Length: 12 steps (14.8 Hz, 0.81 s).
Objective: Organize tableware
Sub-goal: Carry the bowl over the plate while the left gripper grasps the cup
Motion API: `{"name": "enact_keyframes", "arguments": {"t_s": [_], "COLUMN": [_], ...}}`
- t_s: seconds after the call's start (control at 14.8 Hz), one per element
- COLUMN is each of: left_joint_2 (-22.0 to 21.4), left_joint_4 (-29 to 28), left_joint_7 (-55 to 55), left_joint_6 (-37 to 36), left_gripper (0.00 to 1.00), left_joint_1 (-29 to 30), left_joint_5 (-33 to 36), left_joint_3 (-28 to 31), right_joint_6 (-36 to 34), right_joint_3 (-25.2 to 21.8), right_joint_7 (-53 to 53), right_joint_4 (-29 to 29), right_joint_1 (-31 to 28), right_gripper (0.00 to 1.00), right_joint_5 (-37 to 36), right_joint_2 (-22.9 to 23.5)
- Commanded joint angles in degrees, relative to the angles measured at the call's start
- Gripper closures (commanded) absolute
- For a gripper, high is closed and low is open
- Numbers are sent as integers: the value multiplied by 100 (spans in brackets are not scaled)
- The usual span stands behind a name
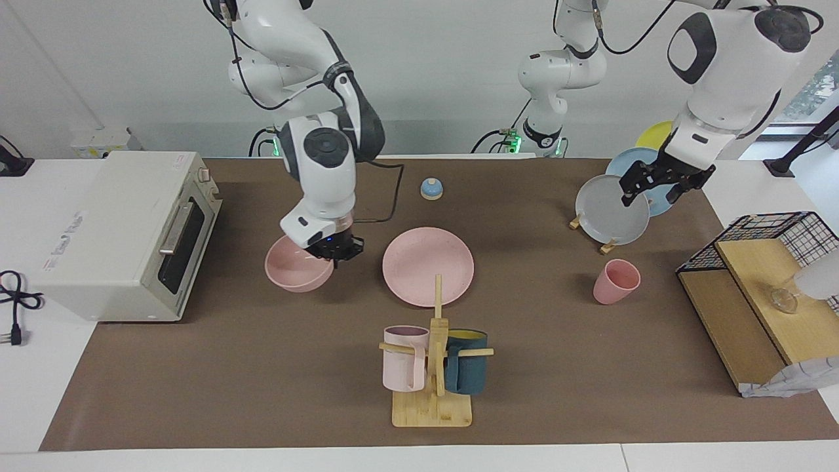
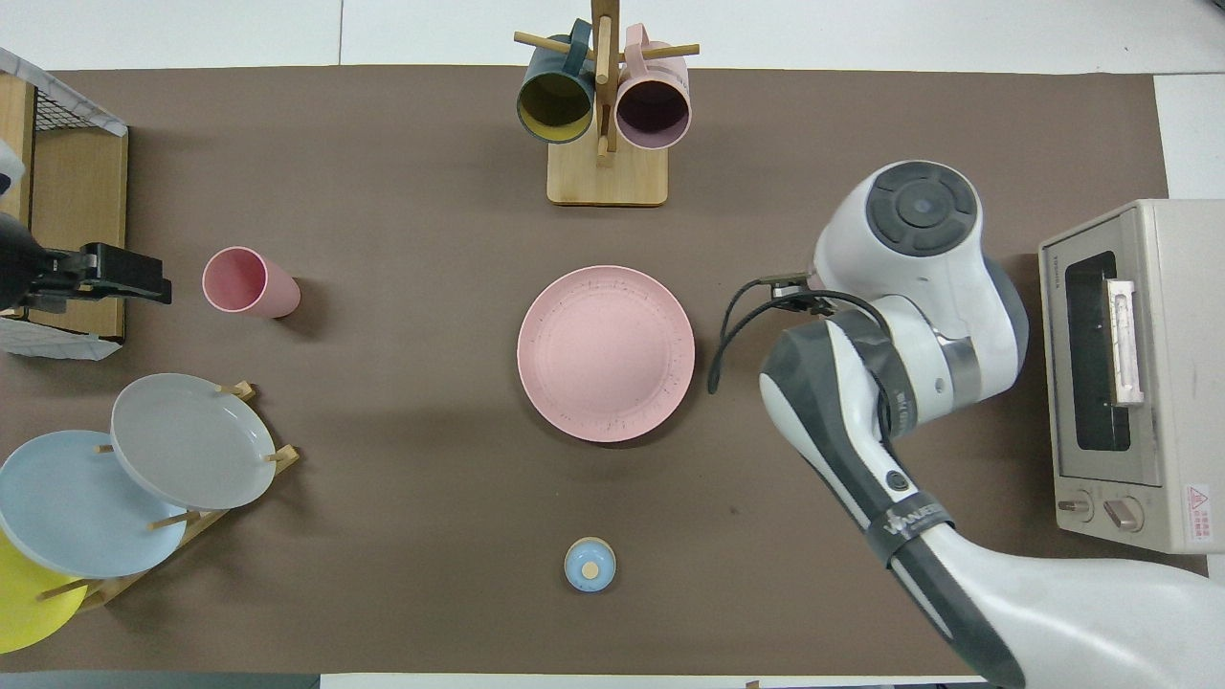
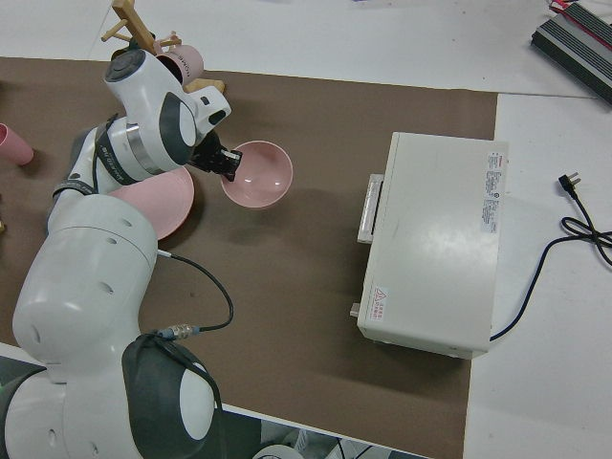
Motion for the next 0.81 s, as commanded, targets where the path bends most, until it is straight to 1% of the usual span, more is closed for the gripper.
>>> {"name": "enact_keyframes", "arguments": {"t_s": [0.0,0.07,0.13,0.27,0.34,0.54,0.67,0.74], "left_joint_2": [636,847,997,1182,1313,1403,1403,1394], "left_joint_4": [56,82,91,73,117,83,-31,-76], "left_joint_7": [-52,-61,-61,-70,-78,-113,-324,-342], "left_joint_6": [542,666,780,1035,1054,1107,1115,1107], "left_gripper": [0,0,0,0,0,0,0,0], "left_joint_1": [-30,-39,-56,-48,-65,-100,-118,-127], "left_joint_5": [78,69,69,69,60,51,51,51], "left_joint_3": [-34,-34,-34,-34,-25,-34,-34,-42], "right_joint_6": [-217,-199,-138,318,337,145,284,285], "right_joint_3": [37,203,318,319,337,337,345,346], "right_joint_7": [685,921,1263,1643,1801,1969,2110,2128], "right_joint_4": [1110,1207,1355,1339,1339,1357,1339,1339], "right_joint_1": [226,279,367,613,692,1140,1202,1359], "right_gripper": [100,100,100,100,100,100,100,100], "right_joint_5": [125,291,310,380,407,398,381,363], "right_joint_2": [911,1033,1165,1237,1289,1334,1360,1421]}}
